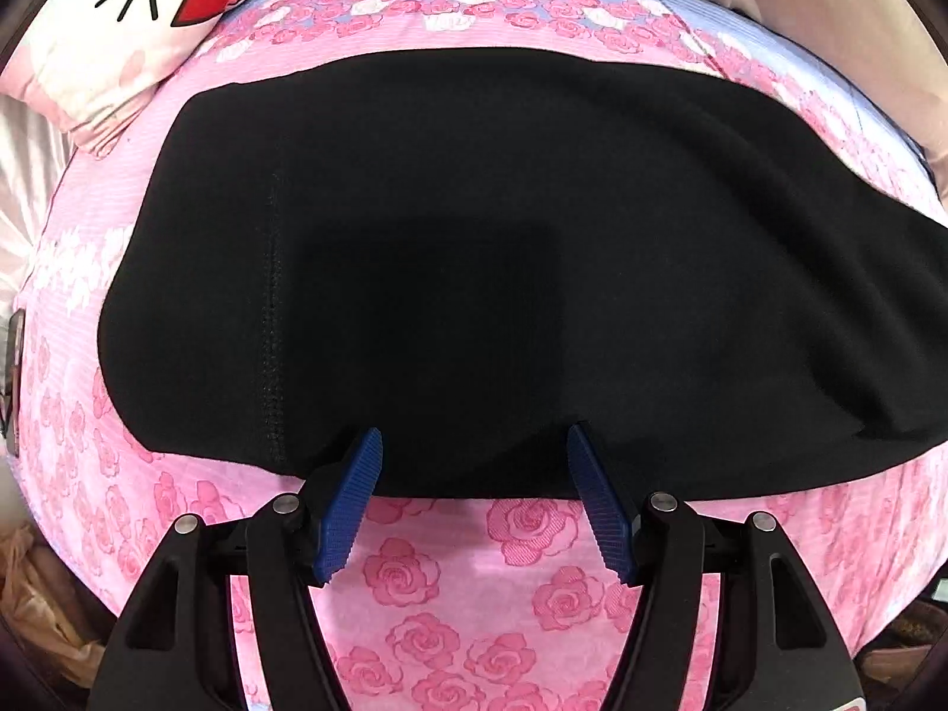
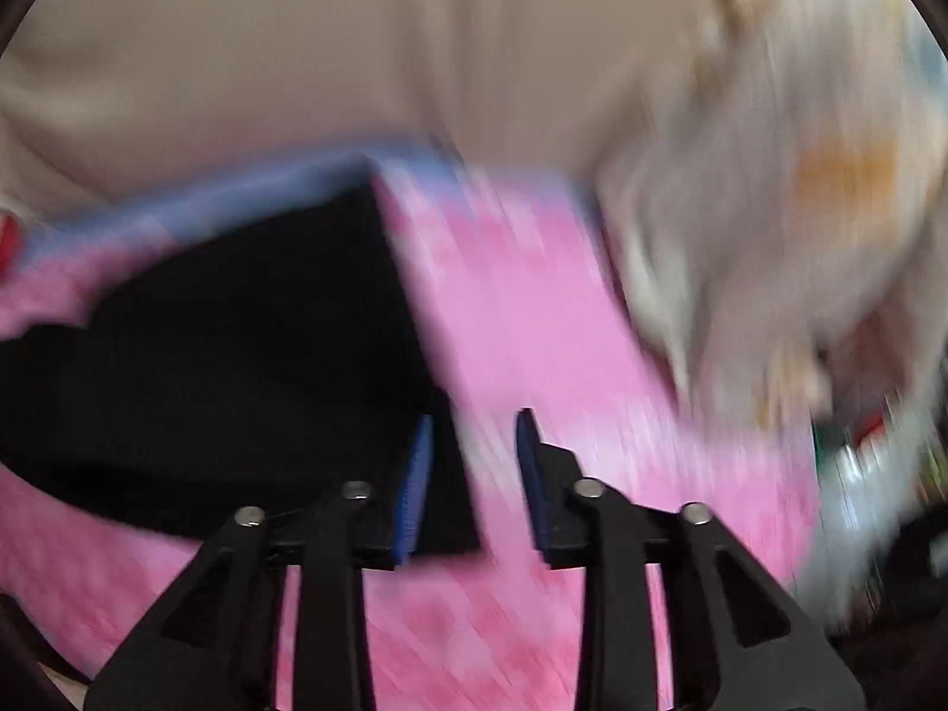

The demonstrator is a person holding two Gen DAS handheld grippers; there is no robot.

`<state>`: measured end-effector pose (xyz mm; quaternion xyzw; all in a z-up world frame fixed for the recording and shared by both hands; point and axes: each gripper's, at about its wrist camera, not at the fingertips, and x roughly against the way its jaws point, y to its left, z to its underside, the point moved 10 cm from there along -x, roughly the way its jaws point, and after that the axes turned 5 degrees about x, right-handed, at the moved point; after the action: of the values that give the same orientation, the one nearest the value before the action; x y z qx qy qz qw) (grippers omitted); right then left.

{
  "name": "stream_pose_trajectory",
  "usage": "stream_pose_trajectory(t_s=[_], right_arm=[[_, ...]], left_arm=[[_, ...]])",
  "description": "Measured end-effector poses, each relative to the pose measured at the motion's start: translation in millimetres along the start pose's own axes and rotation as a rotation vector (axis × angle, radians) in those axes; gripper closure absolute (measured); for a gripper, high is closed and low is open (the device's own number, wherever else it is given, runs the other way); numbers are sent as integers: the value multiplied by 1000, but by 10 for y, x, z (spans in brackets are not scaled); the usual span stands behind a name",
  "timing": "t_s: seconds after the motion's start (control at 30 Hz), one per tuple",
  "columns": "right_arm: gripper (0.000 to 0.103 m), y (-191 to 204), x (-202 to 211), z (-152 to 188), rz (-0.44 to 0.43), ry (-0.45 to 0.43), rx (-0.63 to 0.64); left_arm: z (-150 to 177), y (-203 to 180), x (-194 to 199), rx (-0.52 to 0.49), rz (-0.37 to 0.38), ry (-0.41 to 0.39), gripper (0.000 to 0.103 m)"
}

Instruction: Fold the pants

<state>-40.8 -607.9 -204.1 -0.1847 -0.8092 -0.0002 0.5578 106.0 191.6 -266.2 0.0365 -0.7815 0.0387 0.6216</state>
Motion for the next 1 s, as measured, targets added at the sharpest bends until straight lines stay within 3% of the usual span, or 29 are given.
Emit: stream_pose_trajectory(t_s=[0.03, 0.07, 0.13, 0.2, 0.33, 0.4, 0.47, 0.57, 0.7, 0.8, 0.87, 0.93, 1.0], right_arm=[[69, -140, -185, 216, 41, 75, -49], [69, -222, -217, 358, 55, 77, -114], [68, -144, -29, 394, 10, -14, -210], [67, 221, 204, 343, -85, -91, -245], [63, 1206, 314, 233, -292, -82, -146], [63, 1562, 253, 190, -307, -69, -89], [63, 1769, 139, 197, -313, -16, -114], [62, 1955, 192, 153, -368, -14, -166], [62, 2430, 279, 176, -388, 1, -93], [62, 2773, 333, 180, -404, 19, -41], [61, 2955, 400, 166, -412, 12, -8], [61, 3066, 442, 163, -411, 9, 16], [61, 3076, 500, 162, -399, 8, 20]], left_arm=[[0, 7, -1, -3, -9, 2, 40], [-19, -18, -31, -8, -19, 6, 40], [-53, -32, -30, -20, -31, 14, 40], [-48, 2, 2, 4, -16, 13, 40], [20, 151, 133, 68, 33, -7, 40], [72, 295, 188, 110, 42, -15, 39], [103, 496, 220, 173, 31, -25, 39], [81, 816, 244, 344, 129, -49, 39], [58, 1023, 81, 520, 279, -18, 39], [-145, 1097, 178, 548, 312, -121, 43], [-309, 1159, 195, 510, 282, -139, 75], [-481, 1210, 97, 470, 278, -92, 89], [-599, 1250, 125, 432, 262, -94, 91]])
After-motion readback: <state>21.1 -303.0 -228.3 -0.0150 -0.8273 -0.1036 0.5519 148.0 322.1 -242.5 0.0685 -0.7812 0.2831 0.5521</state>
